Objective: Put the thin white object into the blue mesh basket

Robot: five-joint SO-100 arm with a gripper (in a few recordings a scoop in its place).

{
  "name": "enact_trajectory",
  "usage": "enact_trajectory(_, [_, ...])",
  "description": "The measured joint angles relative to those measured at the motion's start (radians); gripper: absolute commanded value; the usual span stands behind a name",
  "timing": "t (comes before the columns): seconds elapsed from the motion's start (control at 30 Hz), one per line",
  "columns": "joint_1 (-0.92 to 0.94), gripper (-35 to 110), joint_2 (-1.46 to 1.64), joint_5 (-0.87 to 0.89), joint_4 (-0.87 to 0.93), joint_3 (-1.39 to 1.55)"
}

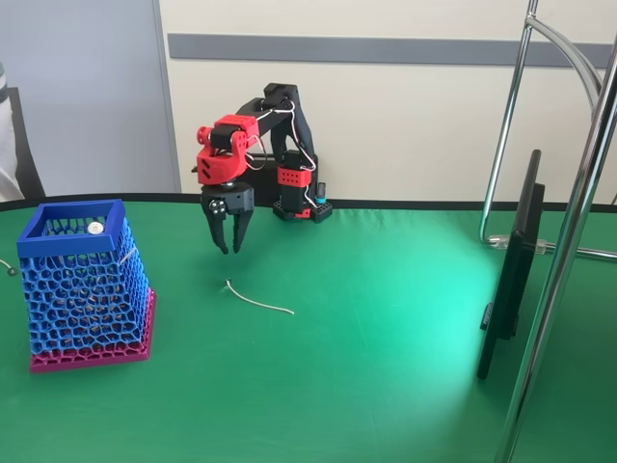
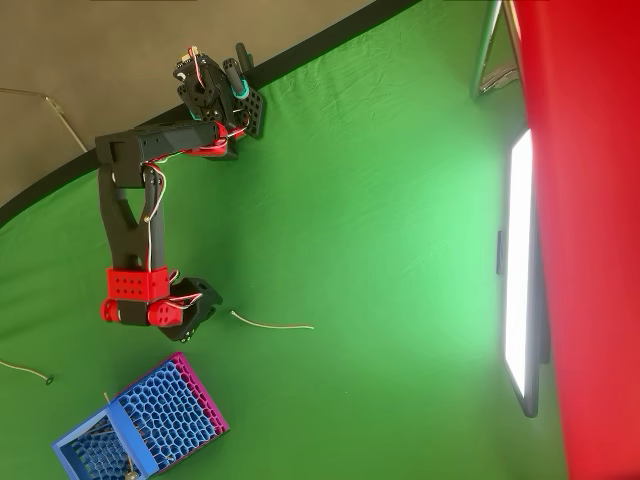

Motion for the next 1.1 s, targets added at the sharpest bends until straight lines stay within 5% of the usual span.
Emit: enact_trajectory(1.1, [-0.046,11,-0.295,-0.041,0.028,-0.273])
